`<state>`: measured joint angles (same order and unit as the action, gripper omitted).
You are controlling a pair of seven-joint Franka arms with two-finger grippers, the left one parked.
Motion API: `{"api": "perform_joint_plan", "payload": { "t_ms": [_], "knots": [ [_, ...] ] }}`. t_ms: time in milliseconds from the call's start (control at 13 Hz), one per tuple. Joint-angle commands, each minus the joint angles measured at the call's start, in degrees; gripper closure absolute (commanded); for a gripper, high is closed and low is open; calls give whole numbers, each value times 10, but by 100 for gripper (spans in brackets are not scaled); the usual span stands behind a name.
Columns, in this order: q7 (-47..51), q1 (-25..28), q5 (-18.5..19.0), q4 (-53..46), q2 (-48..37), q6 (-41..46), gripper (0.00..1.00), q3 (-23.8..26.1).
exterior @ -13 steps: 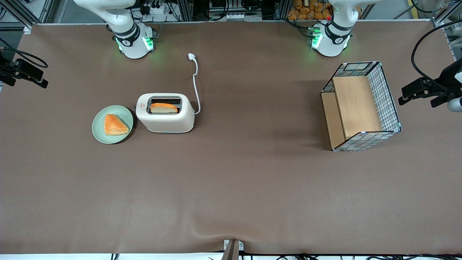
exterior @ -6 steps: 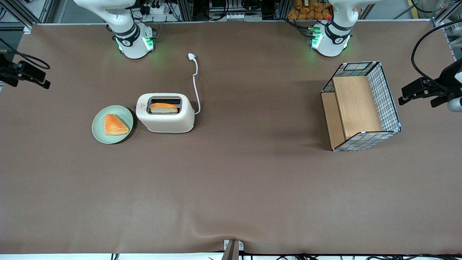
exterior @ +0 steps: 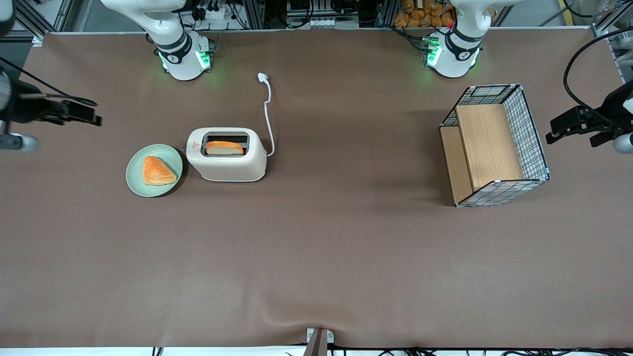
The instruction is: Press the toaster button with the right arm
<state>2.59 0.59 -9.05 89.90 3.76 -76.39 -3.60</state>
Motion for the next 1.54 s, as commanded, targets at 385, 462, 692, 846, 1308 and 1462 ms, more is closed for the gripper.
{"api": "perform_joint_plan", "payload": {
  "t_ms": [385,462,692,846,1308,1462],
  "knots": [
    [1,-10,-133,171,2,-93,0,1],
    [1,-9,-139,192,3,-100,0,2],
    [-7,-10,-175,254,15,-102,0,1],
    [-7,-11,-178,259,35,-102,4,1],
    [-101,-46,-217,258,99,-133,89,1],
    [-117,-41,-217,258,105,-140,100,1]
  ]
}}
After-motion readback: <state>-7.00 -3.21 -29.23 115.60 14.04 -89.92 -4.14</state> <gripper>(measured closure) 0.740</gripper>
